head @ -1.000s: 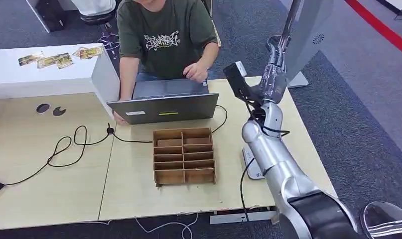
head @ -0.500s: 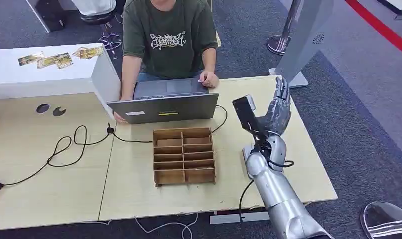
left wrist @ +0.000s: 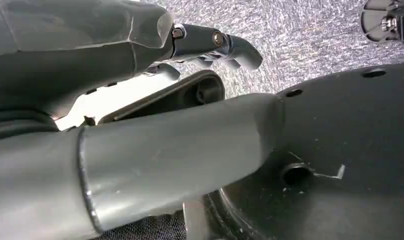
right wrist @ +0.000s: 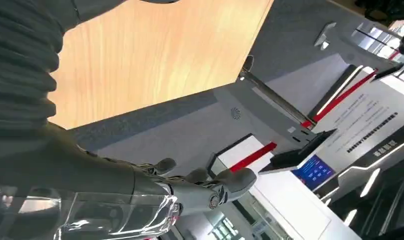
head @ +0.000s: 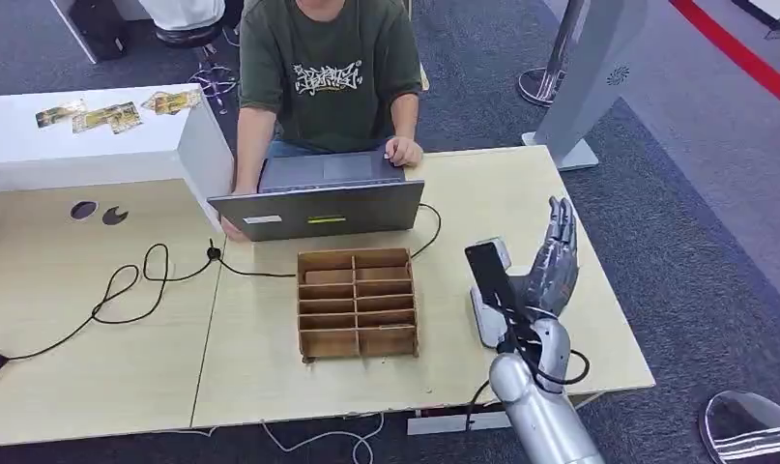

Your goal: Pass the card to the sensor for recognition and then transmit it.

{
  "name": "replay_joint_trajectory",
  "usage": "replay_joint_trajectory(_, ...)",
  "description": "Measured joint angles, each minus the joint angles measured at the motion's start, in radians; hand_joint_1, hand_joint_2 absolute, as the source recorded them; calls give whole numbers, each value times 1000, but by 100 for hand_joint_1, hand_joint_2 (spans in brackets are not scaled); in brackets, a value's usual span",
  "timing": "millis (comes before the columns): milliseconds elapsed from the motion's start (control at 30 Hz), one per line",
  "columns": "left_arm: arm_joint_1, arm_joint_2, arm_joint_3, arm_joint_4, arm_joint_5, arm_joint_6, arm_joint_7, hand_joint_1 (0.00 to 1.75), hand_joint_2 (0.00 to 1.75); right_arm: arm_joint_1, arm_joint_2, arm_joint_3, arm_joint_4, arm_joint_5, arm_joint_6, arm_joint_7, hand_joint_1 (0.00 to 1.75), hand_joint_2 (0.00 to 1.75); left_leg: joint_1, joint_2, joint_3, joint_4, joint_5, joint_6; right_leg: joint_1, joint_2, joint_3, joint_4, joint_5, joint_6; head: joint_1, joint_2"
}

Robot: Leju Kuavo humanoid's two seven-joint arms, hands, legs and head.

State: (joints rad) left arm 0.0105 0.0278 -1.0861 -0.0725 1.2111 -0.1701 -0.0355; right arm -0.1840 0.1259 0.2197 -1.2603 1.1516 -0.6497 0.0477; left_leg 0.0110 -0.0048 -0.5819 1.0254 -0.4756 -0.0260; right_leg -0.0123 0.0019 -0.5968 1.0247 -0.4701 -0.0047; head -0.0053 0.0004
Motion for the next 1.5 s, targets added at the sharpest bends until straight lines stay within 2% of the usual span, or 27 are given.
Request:
replay_joint_trajectory(167, 1, -11, 1, 10, 17, 0, -9, 0, 0, 85, -21, 0, -77, 55, 0, 18, 0, 175, 0, 0, 0, 0, 0, 0, 0, 0, 0, 0, 0, 0, 0, 0)
replay_joint_trajectory(400, 2, -30, 1, 32, 41, 0, -18, 0, 0, 226, -49, -13, -216, 195, 0, 46, 0, 175, 0, 0, 0, 0, -2, 0, 0, 0, 0, 0, -1, 0, 0, 0)
replay_joint_trajectory(633, 4, -46, 12, 43, 66, 10, -24, 0, 0, 359, -61, -27, -332, 255, 0, 90, 0, 175, 0, 0, -1, 0, -3, 1, 0, 0, 0, 0, -1, 0, 0, 0)
replay_joint_trajectory(800, 4, -53, 21, 45, 82, 11, -29, 0, 0, 412, -80, -17, -374, 264, 0, 137, 0, 175, 0, 0, -1, 0, -3, 1, 0, 0, 0, 0, -2, 0, 0, 0)
replay_joint_trajectory(967, 6, -60, 33, 50, 100, 11, -32, 0, 0, 443, -155, 51, -395, 242, 14, 256, 0, 175, 0, 0, -1, 0, -3, 1, 0, 0, 0, -1, -2, 0, 0, 0)
replay_joint_trajectory(1067, 6, -60, 33, 50, 105, 10, -33, 0, 0, 447, -202, 91, -395, 216, 45, 302, 0, 175, 0, 0, -2, 0, -3, 1, 0, 0, 0, -1, -2, 0, 0, 0)
replay_joint_trajectory(1167, 7, -60, 33, 52, 110, 7, -33, 0, 0, 448, -252, 140, -392, 178, 93, 336, 0, 175, 0, 0, -2, 0, -3, 1, 0, 0, 0, -1, -2, 0, 0, 0)
replay_joint_trajectory(1400, 14, -60, 34, 54, 114, 3, -36, 0, 0, 451, -322, 209, -393, 144, 99, 365, 0, 175, 0, 0, -2, 0, -3, 1, 0, 0, 0, -1, -2, 0, 0, 0)
replay_joint_trajectory(1500, 17, -59, 34, 54, 114, 2, -36, 0, 0, 453, -355, 234, -404, 188, 113, 423, 0, 175, 0, 0, -2, 0, -3, 1, 0, 0, 0, -1, -2, 0, 0, 0)
